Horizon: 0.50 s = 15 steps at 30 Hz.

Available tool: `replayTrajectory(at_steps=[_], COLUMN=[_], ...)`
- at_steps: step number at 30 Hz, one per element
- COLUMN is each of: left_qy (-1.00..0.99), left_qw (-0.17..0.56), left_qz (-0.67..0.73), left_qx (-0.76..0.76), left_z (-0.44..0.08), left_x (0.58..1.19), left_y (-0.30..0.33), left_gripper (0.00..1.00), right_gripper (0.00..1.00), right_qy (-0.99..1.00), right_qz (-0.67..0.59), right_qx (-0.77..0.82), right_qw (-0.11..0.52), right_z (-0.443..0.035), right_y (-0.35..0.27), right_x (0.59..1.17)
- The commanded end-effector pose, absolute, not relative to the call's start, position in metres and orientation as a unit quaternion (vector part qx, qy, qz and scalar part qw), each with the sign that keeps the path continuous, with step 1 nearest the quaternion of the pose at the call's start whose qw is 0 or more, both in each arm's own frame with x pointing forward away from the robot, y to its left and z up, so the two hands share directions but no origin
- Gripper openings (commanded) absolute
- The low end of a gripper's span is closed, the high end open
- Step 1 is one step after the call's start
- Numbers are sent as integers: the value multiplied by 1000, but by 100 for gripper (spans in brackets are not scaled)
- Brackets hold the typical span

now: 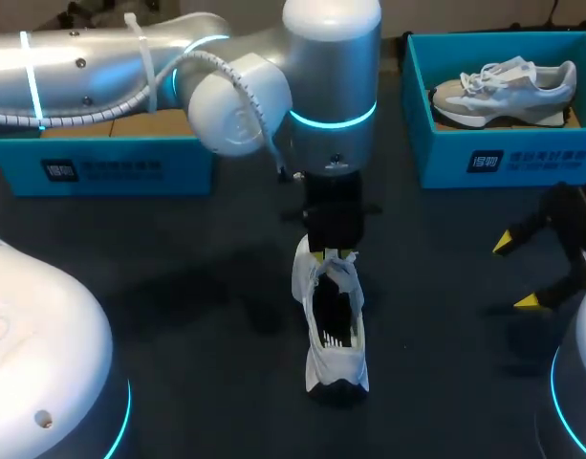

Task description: Take the shoe out of the shoebox, open the shoe tongue, remove and reinsert the insole, then place the shoe into the shoebox

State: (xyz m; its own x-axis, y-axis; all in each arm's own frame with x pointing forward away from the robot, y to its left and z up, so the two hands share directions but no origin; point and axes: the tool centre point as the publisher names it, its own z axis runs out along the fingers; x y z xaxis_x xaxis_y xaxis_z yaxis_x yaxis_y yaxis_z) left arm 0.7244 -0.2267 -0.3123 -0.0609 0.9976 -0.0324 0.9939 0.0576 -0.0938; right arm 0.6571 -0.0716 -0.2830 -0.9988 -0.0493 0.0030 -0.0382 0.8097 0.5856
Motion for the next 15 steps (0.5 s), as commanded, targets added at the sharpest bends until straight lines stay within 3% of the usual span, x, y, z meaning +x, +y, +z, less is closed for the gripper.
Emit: replayTrajectory(at_steps=[1,15], left_qy=[-724,-728], left_qw=[13,-6], left_qz=[47,37], left_qx=[-688,-684], left_z=[-315,-292], left_x=[715,729], left_y=[-221,-238], left_gripper=[25,24], right_gripper=[100,100], right_qy=[-952,-952], right_qz=[-306,-306], right_qx=[23,23], right_qw=[8,8], right_z=[-283,-283], right_y=[-71,-71], right_x=[656,656])
